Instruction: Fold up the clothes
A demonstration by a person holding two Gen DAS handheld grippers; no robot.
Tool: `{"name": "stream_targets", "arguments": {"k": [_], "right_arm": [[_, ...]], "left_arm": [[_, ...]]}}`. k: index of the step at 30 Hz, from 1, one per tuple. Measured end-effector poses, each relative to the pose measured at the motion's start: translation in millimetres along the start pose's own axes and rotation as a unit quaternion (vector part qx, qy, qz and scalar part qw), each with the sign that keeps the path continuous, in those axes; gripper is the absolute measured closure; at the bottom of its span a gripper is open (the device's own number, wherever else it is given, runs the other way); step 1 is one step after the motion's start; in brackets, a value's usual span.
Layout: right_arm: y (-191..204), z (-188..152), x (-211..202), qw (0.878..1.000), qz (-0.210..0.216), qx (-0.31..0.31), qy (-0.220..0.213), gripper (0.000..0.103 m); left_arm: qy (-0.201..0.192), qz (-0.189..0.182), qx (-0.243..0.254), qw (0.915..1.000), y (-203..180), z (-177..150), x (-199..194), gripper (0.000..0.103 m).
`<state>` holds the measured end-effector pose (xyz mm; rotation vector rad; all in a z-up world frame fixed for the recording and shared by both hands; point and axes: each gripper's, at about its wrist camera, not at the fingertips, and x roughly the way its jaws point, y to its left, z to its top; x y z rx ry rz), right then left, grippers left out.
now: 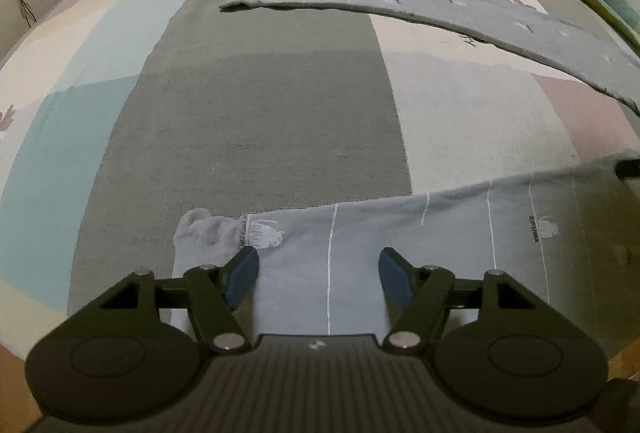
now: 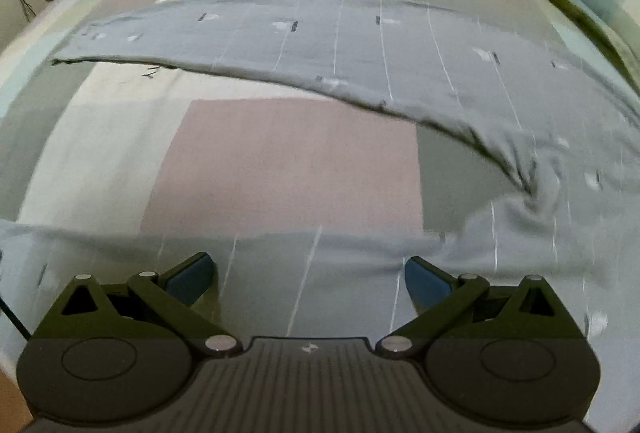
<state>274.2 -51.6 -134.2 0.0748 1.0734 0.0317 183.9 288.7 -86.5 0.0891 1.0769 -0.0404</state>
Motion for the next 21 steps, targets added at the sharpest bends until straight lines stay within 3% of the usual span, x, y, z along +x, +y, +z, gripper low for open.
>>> {"name": "stream_targets", "arguments": {"k": [5,8,10,11,14,18,21], "right_arm": [[2,24,-17,0.999,0.004,-0.020,-0.030,0.000],[-9,29,-24,0.998,0.002,-0.068,-0.014,0.000],[-14,31,-24,0.990,-0.001,-0.143,0.002,0.004],[-19,34,-23,0.981,0.004,-0.191,0.017,0.014],[-35,46,-11,0.954,0.024,-0.291,0.066,0.036],[-48,59,2,0.914,0.078,-0.378,0.128,0.051],[-48,61,5,0.887,0.090,-0.425,0.154,0.061]], "left_arm": [[0.004,-0.009,0.012,0.9999,3,1,0,0.033],[0.007,-0.013,0.020,0.9997,3,1,0,0.033],[0.010,-0.016,0.031,0.9993,2,2,-2,0.035],[0.011,-0.017,0.039,0.9990,1,3,-4,0.041],[0.001,-0.028,0.078,0.9965,-8,7,-15,0.043],[-0.016,-0.053,0.135,0.9893,-33,15,-30,0.043],[-0.024,-0.066,0.152,0.9858,-51,17,-33,0.043]]}}
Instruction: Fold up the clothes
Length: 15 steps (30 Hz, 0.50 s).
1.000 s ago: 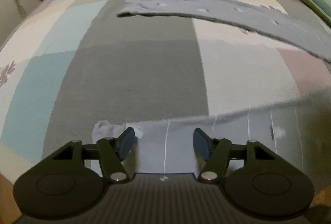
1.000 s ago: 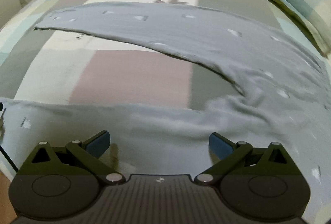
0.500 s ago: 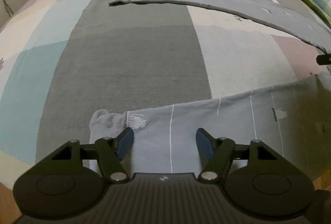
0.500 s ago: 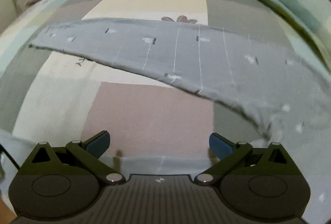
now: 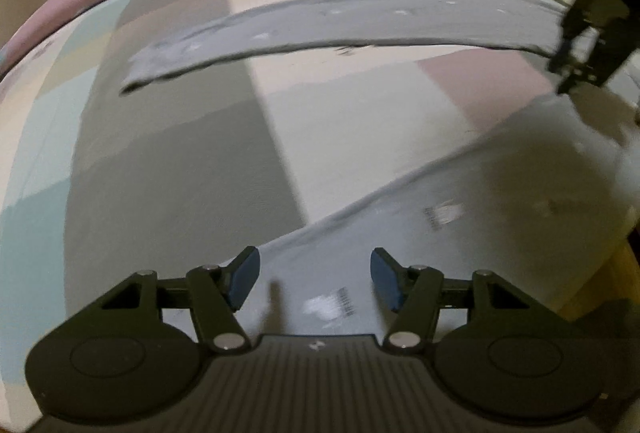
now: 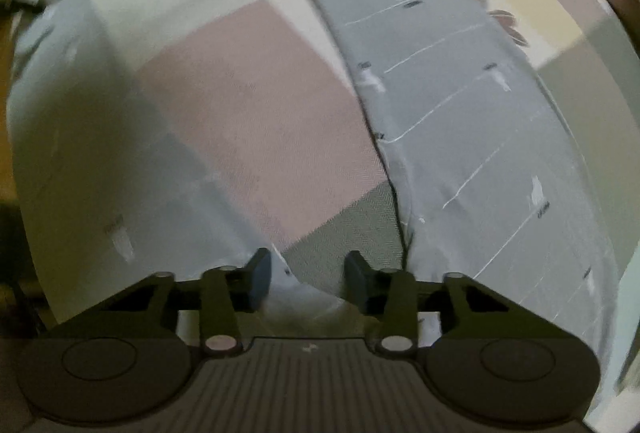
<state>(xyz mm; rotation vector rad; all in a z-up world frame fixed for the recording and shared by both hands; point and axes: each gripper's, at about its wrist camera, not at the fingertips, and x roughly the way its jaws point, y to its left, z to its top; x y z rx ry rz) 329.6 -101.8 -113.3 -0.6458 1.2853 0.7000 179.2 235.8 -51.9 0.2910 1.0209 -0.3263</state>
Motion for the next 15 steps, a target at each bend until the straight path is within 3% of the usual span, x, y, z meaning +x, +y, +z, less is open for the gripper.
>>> {"name": "stream_targets", "arguments": {"k": [4,8,11,15], "right_arm": [[1,-2,-2,1.000,0.011,-0.024,0.016,0.074],[8,-6,-4,0.999,0.020,-0.043,0.021,0.096],[10,-5,-7,0.999,-0.003,-0.045,-0.008,0.097],[4,-4,-10,0.997,-0.056,0.006,-0.058,0.094]], "left_arm": [[-0.010,-0.012,-0.002,0.9999,-18,10,1,0.043],[-0.015,-0.017,0.001,0.9997,-29,19,6,0.043],[-0.019,-0.022,0.005,0.9996,-33,25,8,0.043],[-0.019,-0.026,0.019,0.9993,-41,30,13,0.043]]}}
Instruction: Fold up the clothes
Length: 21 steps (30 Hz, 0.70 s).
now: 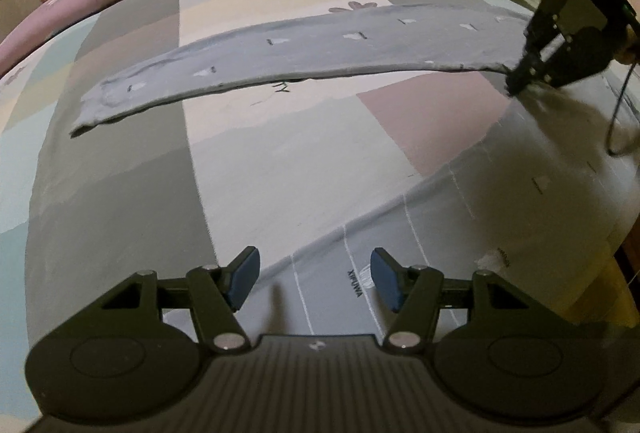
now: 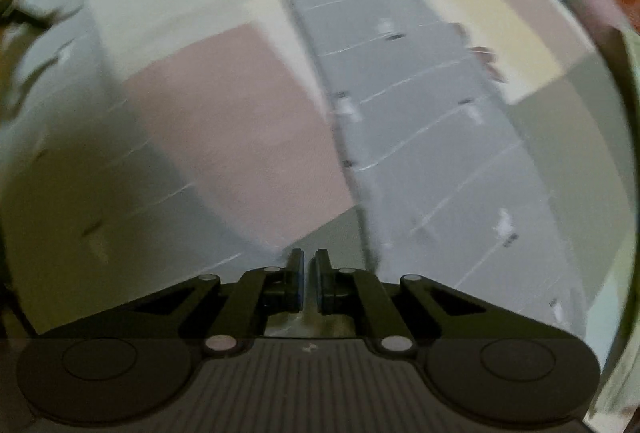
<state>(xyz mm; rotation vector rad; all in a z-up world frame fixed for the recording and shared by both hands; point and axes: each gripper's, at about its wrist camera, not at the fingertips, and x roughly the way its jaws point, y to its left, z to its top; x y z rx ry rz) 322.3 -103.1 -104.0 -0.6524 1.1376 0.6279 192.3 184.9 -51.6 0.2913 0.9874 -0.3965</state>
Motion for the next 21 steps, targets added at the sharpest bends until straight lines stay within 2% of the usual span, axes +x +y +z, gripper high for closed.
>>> {"name": "stream_targets", "arguments": {"k": [2,3,4,8,9,11,12,13,14,15,17,19,21], "right_arm": [[2,-6,-9,0.999,-0.024,0.036,-0.016,0.083],[2,-9,-16,0.997,-0.026,0.060,-0.026,0.072],[3,-13,-22,0.995,-0.027,0.091,-0.036,0.068],[17,-32,-32,0.978,-0.017,0.202,-0.043,0.042],[24,-36,-29,0.974,-0.021,0.221,-0.040,0.039],[34,-39,-18,0.967,-0.031,0.251,-0.033,0.039],[38,-39,-13,0.962,-0.036,0.266,-0.039,0.032],[42,-39,-9,0.957,-0.041,0.282,-0.046,0.027],[41,-34,-5,0.951,-0.043,0.298,-0.064,0.015],[39,-29,-2,0.946,-0.044,0.312,-0.081,0.009],[33,-11,6,0.946,-0.043,0.305,-0.102,0.010],[28,3,9,0.950,-0.044,0.291,-0.108,0.010],[22,2,-3,0.946,-0.042,0.298,-0.121,0.010]], "left_arm": [[-0.001,-0.004,0.012,0.9999,-5,0,0,0.043],[0.000,-0.005,0.020,0.9998,-8,0,0,0.043],[0.002,-0.006,0.028,0.9996,-12,-2,1,0.042],[0.019,-0.014,0.050,0.9985,-23,-11,10,0.041],[0.026,-0.010,0.048,0.9985,-24,-14,14,0.040],[0.047,0.009,0.025,0.9985,-16,-22,23,0.040],[0.053,0.017,0.011,0.9984,-10,-27,26,0.032],[0.053,0.020,-0.010,0.9983,0,-31,26,0.031],[0.059,0.021,-0.036,0.9974,9,-34,26,0.027],[0.064,0.022,-0.062,0.9958,18,-37,25,0.026],[0.074,0.030,-0.078,0.9937,29,-38,24,0.026],[0.079,0.041,-0.061,0.9942,29,-33,20,0.031],[0.069,0.046,-0.041,0.9957,24,-25,14,0.034]]}}
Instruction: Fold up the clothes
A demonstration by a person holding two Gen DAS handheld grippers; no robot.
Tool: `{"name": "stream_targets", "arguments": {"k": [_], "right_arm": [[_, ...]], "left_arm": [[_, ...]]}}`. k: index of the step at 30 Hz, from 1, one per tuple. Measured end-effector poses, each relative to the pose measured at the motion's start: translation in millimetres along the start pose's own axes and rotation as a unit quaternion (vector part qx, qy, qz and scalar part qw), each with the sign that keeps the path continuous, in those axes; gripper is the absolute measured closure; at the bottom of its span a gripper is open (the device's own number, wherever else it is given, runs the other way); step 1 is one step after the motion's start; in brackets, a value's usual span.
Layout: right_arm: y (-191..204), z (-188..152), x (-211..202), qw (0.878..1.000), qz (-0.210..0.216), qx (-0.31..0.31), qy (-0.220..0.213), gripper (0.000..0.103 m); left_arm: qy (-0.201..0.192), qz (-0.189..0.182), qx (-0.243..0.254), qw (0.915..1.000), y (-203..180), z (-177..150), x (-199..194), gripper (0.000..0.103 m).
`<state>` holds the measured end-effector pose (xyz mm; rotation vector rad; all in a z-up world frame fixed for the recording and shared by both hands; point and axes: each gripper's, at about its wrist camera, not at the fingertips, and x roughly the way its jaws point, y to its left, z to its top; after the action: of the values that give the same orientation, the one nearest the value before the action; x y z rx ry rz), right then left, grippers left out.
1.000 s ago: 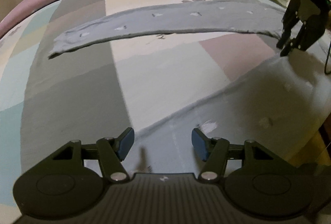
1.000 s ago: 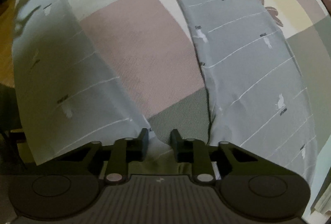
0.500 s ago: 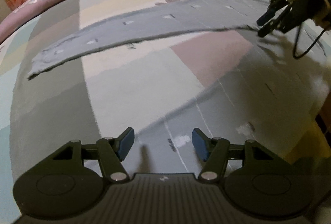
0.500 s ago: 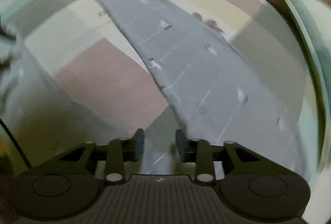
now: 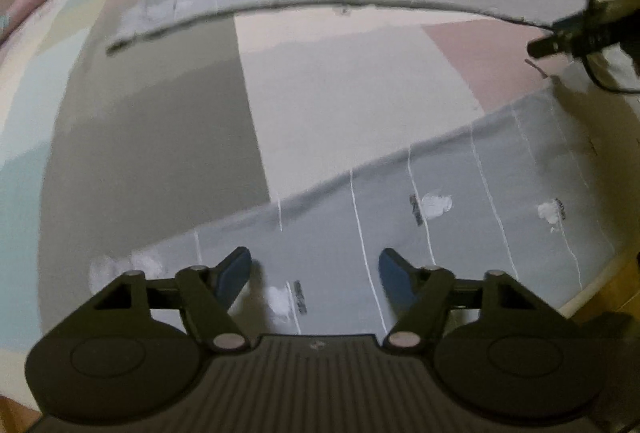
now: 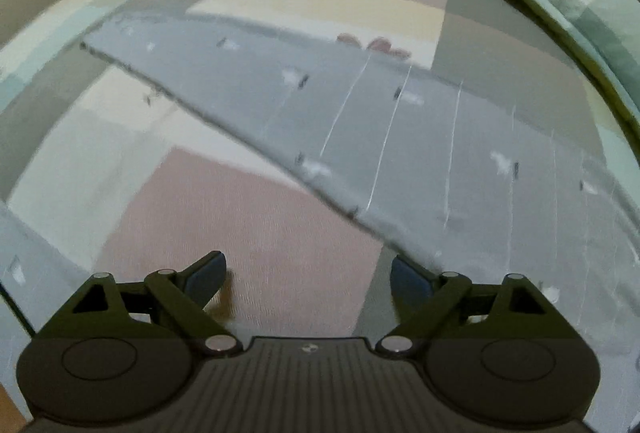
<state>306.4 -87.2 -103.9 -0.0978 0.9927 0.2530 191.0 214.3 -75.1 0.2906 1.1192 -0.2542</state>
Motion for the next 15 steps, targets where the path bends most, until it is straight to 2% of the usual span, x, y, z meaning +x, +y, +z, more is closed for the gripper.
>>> {"name": "stream_targets", "arguments": {"k": [4,8,10,11,12,14,15], "right_arm": [[-14,-23,-41,1.000,-0.019,0.014,0.001,0.010],[-34,-75,-68,0.995,-0.055,0.060,0.048,0.008],[-42,-103,-73,0.990,-0.069,0.099,0.069,0.008],[-45,-115,-73,0.987,-0.075,0.118,0.077,0.008],[-46,-128,-70,0.984,-0.077,0.136,0.088,0.007],[-37,-144,-71,0.981,-0.086,0.145,0.091,0.000],[-29,-149,-73,0.981,-0.085,0.141,0.102,0.000]], "left_arm": [[-0.033,0.000,0.048,0.9983,-17,4,-13,0.034],[-0.031,0.011,0.076,0.9965,-28,-12,-7,0.034],[-0.017,0.020,0.064,0.9976,-23,-23,-2,0.033],[-0.013,0.020,0.050,0.9985,-17,-28,0,0.026],[-0.011,0.018,0.033,0.9992,-10,-34,-1,0.025],[0.006,0.018,0.011,0.9998,2,-41,-1,0.022],[0.015,0.020,0.004,0.9997,6,-43,-1,0.021]]}}
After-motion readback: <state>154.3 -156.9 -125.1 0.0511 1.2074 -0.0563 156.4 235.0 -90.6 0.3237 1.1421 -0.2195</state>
